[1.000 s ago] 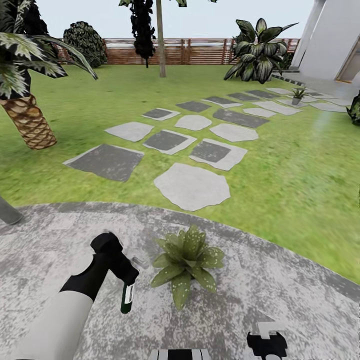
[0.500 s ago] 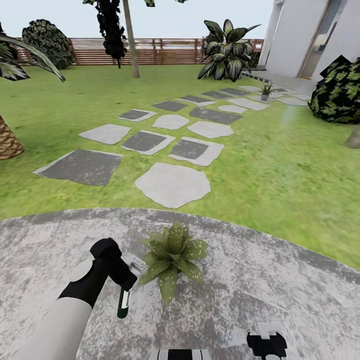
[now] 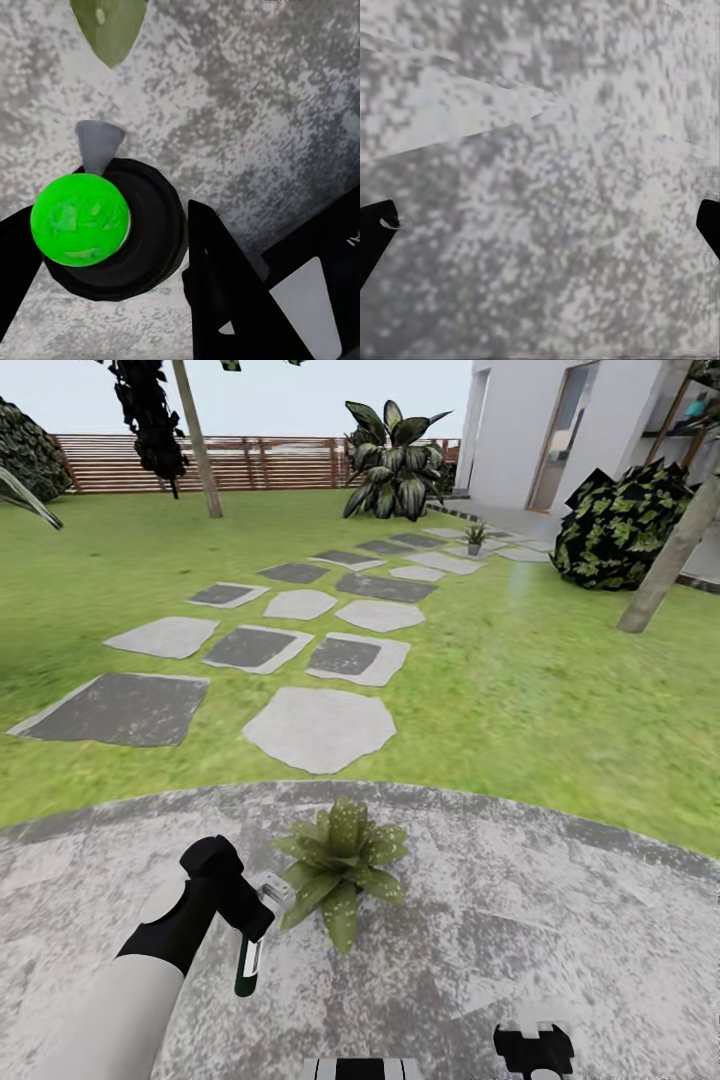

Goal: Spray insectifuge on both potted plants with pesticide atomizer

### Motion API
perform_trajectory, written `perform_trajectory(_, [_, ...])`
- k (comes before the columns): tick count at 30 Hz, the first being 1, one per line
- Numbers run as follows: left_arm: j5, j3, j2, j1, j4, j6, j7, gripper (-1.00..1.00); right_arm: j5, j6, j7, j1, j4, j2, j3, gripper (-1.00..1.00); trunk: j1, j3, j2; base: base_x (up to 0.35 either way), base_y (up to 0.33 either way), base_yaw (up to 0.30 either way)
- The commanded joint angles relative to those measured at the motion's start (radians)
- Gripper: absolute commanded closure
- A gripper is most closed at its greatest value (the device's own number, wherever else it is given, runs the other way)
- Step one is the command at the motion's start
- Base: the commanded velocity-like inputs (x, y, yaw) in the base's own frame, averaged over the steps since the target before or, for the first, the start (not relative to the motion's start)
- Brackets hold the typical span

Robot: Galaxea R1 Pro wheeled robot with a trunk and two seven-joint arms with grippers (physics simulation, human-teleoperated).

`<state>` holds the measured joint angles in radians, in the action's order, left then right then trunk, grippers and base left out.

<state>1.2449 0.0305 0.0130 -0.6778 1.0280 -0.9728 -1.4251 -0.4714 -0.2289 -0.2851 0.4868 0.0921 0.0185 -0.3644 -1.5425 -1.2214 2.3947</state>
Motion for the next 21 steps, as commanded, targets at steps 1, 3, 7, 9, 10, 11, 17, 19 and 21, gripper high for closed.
perform_trajectory(1, [0.009, 0.001, 0.000, 0.000, 0.001, -0.010, -0.011, 1.00, -0.010, -0.004, -0.003, 0.001, -0.002, 0.000, -0.008, -1.00, 0.000, -0.001, 0.000, 0.129, 0.301, -0.300])
perform_trajectory(3, [0.009, 0.001, 0.001, 0.000, 0.001, -0.010, -0.011, 1.00, -0.010, -0.004, -0.003, 0.001, -0.002, 0.000, -0.008, -1.00, 0.000, -0.001, 0.000, 0.145, 0.298, -0.300])
perform_trajectory(7, [0.008, -0.002, 0.000, 0.000, 0.001, -0.010, -0.011, 1.00, -0.010, -0.004, -0.003, 0.001, -0.002, -0.001, -0.008, -1.00, 0.000, -0.001, 0.000, 0.208, 0.251, -0.300])
perform_trajectory(9, [0.009, 0.000, -0.001, 0.000, 0.001, -0.010, -0.010, 1.00, -0.010, -0.004, -0.003, 0.001, -0.002, -0.001, -0.008, -1.00, 0.000, -0.001, 0.000, 0.293, 0.101, -0.269])
perform_trajectory(10, [0.010, 0.000, -0.002, 0.000, 0.001, -0.010, -0.010, 1.00, -0.010, -0.005, -0.003, 0.001, -0.002, -0.001, -0.008, -1.00, 0.000, -0.001, 0.000, 0.275, 0.030, -0.130])
perform_trajectory(11, [0.010, 0.000, -0.003, 0.000, 0.001, -0.010, -0.010, 1.00, -0.010, -0.005, -0.003, 0.001, -0.002, -0.001, -0.008, -1.00, 0.000, -0.001, 0.000, 0.150, 0.015, -0.067])
perform_trajectory(17, [0.010, 0.000, -0.007, 0.000, 0.001, -0.010, -0.011, 1.00, -0.010, -0.005, -0.003, 0.001, -0.002, -0.002, -0.008, -1.00, 0.000, -0.001, 0.000, 0.033, 0.003, -0.015])
perform_trajectory(19, [0.010, 0.000, -0.006, 0.000, 0.001, -0.010, -0.011, 1.00, -0.010, -0.005, -0.003, 0.001, -0.002, -0.002, -0.008, -1.00, 0.000, -0.001, 0.000, 0.002, 0.000, -0.045])
perform_trajectory(21, [0.010, 0.000, -0.006, 0.000, 0.000, -0.010, -0.011, 1.00, -0.010, -0.005, -0.003, 0.001, -0.002, -0.002, -0.008, -1.00, 0.000, -0.001, 0.000, -0.055, 0.055, -0.159])
